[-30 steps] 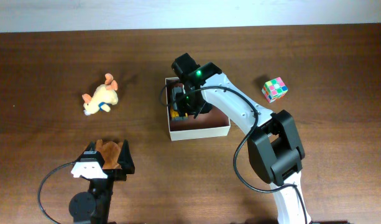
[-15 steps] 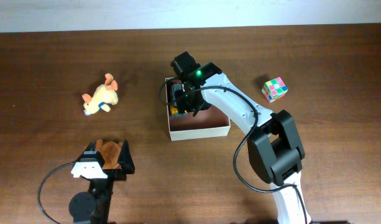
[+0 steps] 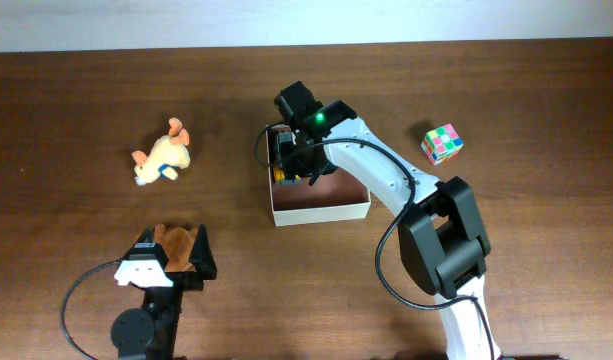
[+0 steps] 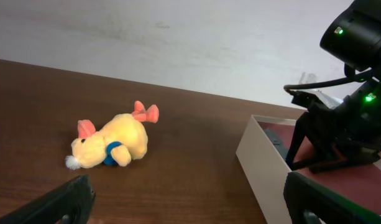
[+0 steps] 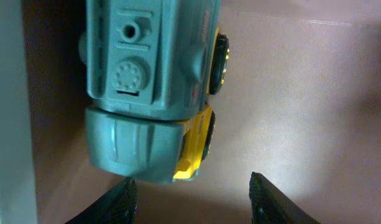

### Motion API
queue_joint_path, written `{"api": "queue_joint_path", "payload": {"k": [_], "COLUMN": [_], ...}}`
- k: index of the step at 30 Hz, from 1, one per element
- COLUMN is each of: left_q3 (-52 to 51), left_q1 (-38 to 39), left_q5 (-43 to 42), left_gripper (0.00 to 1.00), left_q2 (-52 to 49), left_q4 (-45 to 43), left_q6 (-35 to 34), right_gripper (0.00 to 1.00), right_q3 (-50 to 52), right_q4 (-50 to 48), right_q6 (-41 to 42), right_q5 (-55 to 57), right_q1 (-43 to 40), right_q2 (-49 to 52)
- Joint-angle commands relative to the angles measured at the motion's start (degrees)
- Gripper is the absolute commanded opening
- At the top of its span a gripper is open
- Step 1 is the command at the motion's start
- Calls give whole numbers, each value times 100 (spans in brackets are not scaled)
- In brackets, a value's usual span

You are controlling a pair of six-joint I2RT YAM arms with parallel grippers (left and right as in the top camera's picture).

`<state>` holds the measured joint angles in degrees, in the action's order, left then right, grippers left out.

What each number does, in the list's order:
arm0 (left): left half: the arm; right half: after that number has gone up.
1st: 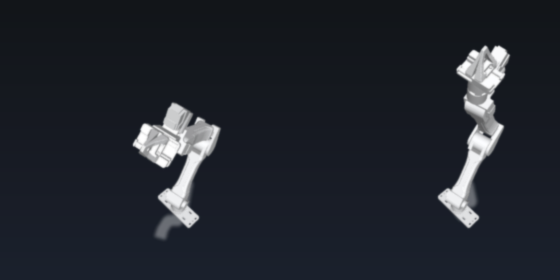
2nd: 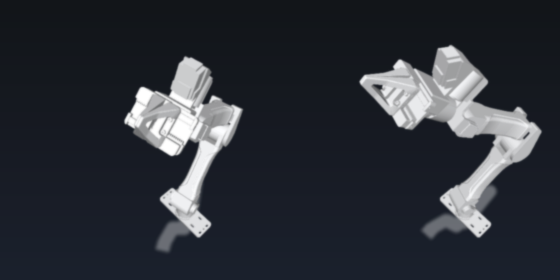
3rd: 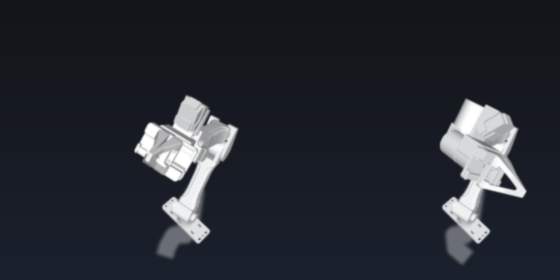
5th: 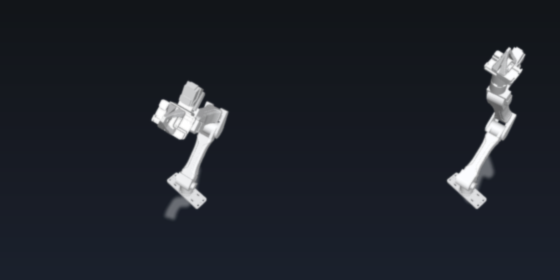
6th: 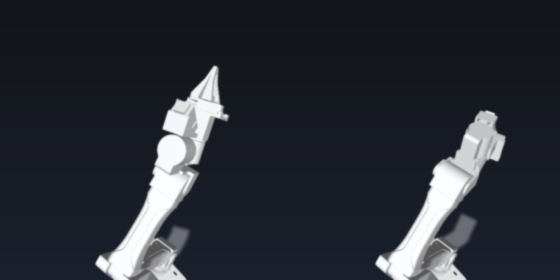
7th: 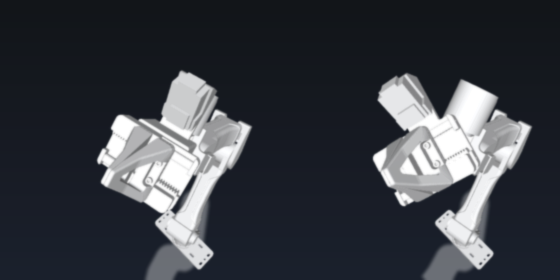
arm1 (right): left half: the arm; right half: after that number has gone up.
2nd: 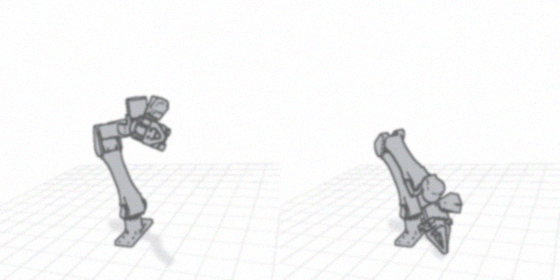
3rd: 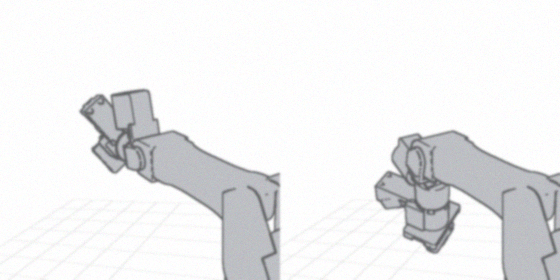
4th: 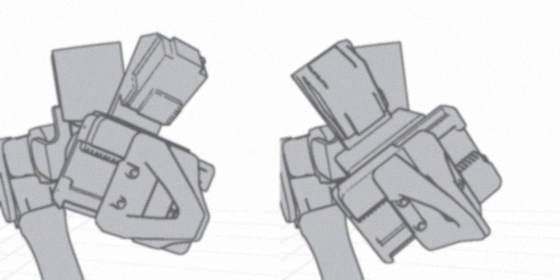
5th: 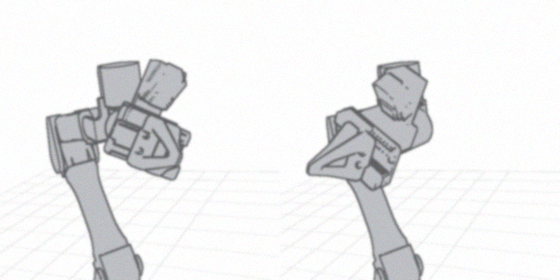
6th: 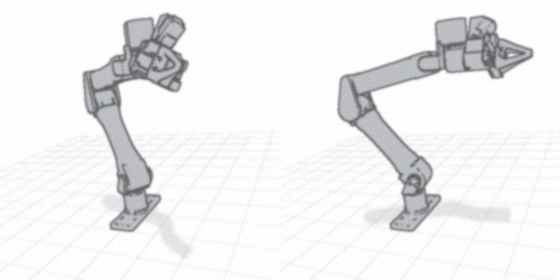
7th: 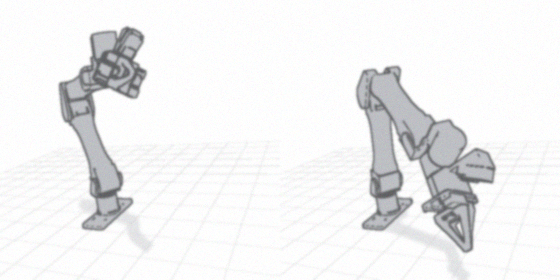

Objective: Pack container
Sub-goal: 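Lower the truck into the box's left side and adjust its placement, then open the right gripper and lift it out of the box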

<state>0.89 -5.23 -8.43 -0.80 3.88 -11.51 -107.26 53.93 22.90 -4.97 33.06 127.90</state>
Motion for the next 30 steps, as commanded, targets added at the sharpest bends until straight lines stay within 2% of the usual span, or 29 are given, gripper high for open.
{"api": "queue_joint_path", "payload": {"k": [1,9,16,22,30], "left_q3": [-35,-35,-35,-35,-35], "left_q1": [-2,-2,-2,-2,-2], "left_q5": [-79,-79,-79,-79,-79], "left_gripper": [99,99,99,99,99], "left_q2": [50,50,50,50,50], "left_q4": [2,2,2,2,2], "left_q6": [92,92,92,92,92], "right_gripper": [53,54,62,62,63], "right_q3": [-103,-107,-378,-686,-686], "right_q4": [-81,33,634,1126,1169], "right_q6": [138,133,0,-17,249], "right_q5": [138,66,26,-221,-208], "right_q1": [31,31,31,107,466], "right_q2": [-15,-17,-120,-127,-127]}}
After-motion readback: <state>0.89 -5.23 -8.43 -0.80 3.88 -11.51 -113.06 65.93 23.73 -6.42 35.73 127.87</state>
